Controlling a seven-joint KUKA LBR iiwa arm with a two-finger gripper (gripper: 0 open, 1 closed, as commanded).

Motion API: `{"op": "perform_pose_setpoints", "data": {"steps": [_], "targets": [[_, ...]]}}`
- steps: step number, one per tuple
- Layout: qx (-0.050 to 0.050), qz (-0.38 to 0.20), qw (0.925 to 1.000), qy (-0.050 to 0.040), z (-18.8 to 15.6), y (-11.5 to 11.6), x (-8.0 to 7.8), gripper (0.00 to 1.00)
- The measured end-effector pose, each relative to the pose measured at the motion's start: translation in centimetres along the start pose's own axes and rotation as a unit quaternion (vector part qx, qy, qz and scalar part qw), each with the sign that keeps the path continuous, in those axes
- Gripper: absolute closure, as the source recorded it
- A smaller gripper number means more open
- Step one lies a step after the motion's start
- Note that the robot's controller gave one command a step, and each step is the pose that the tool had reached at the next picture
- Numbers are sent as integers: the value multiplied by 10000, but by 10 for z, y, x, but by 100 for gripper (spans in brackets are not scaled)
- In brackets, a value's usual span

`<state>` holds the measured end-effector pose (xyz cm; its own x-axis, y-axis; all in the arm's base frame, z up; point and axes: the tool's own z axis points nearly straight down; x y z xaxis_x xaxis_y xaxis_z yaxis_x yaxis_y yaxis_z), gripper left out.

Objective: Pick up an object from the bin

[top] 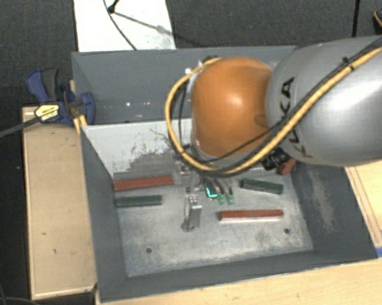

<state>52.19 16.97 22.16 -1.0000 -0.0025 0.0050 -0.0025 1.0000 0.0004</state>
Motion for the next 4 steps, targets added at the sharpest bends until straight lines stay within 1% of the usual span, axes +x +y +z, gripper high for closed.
{"op": "perform_pose_setpoints", "data": {"steps": [1,2,3,4], "targets": [[17,470,9989,-22,31,-82,-23,0],[15,427,9991,2,126,-157,-28,0],[3,62,10000,-14,152,-179,-19,0],[-3,88,10000,-25,151,-177,-20,100]]}}
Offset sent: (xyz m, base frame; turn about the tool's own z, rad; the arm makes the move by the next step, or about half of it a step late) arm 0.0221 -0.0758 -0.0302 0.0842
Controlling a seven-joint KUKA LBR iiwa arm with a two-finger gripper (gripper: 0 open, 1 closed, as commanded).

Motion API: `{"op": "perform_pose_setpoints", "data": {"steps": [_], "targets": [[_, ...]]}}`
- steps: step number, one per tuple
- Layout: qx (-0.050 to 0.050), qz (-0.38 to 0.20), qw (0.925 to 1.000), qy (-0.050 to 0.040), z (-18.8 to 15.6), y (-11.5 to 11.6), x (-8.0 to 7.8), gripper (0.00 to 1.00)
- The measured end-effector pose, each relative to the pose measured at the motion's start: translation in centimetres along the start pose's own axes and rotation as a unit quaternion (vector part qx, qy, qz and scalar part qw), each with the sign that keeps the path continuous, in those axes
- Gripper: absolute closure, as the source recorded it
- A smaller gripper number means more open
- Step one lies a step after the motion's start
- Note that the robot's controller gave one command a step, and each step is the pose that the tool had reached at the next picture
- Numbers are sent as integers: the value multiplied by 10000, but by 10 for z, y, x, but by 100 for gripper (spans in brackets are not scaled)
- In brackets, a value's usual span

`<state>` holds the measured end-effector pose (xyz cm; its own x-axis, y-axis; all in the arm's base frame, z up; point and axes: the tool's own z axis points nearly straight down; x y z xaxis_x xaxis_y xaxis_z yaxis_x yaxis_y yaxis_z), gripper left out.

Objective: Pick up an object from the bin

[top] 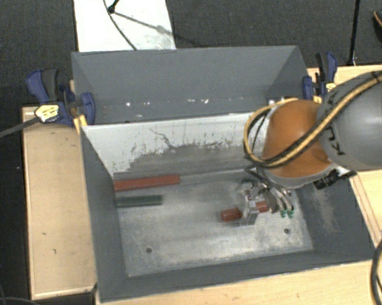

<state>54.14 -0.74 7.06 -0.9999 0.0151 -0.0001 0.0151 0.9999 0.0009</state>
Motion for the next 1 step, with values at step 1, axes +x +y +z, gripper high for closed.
{"op": "perform_pose_setpoints", "data": {"steps": [1], "targets": [[13,-150,9999,-56,-142,-31,-7,100]]}}
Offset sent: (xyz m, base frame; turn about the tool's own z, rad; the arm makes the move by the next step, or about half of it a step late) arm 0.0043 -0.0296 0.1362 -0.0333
